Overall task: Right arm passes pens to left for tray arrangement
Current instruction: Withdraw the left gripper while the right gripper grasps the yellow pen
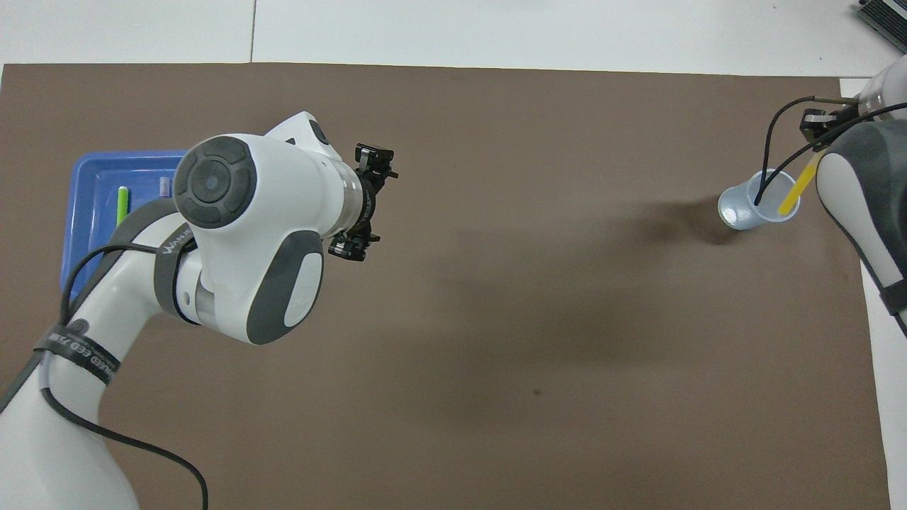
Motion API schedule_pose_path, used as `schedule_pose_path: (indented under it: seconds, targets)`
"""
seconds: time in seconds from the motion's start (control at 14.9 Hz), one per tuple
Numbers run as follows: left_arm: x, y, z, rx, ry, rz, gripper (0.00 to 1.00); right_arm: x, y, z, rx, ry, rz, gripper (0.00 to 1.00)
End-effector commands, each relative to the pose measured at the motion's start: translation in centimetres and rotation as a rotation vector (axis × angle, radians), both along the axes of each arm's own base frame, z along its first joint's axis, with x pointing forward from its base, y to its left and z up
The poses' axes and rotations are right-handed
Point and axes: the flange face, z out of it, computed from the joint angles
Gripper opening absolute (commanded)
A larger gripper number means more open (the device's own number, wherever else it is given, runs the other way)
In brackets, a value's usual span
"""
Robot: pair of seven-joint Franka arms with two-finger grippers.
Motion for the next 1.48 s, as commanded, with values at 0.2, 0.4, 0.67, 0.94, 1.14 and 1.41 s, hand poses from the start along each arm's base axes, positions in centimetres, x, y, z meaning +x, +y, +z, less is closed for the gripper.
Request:
schedule_pose_path:
  seconds: [0.2, 0.4, 0.67, 0.94, 1.14, 1.41]
  targets:
    - [-3.7, -6.7, 1.2, -0.104, -0.008, 0.129, 1.0, -1.8, 2.8, 5.1, -0.01, -0.008, 0.082, 0.0]
    - [-5.6, -9.7, 1.6, -0.162, -0.029, 0.16, 1.0, -2.5, 5.3, 7.1, 0.012, -0.024, 0.105, 0.0]
    - [-7.0, -11.6, 1.9, -0.191, -0.031, 0.168, 1.0, -3.1, 7.9, 8.7, 0.187, -0.064, 0.092, 0.0]
    - [-7.5, -12.6, 2.2, -0.228, -0.046, 0.191, 1.0, -3.5, 10.1, 11.5, 0.425, -0.155, 0.015, 0.0]
    - [-7.4, -12.9, 2.7, -0.281, -0.06, 0.248, 1.0, -3.7, 14.0, 13.5, 0.455, -0.23, 0.041, 0.0]
    - [-7.5, -14.1, 3.3, -0.414, -0.079, 0.38, 1.0, -3.7, 19.2, 15.2, 0.517, -0.353, -0.02, 0.0]
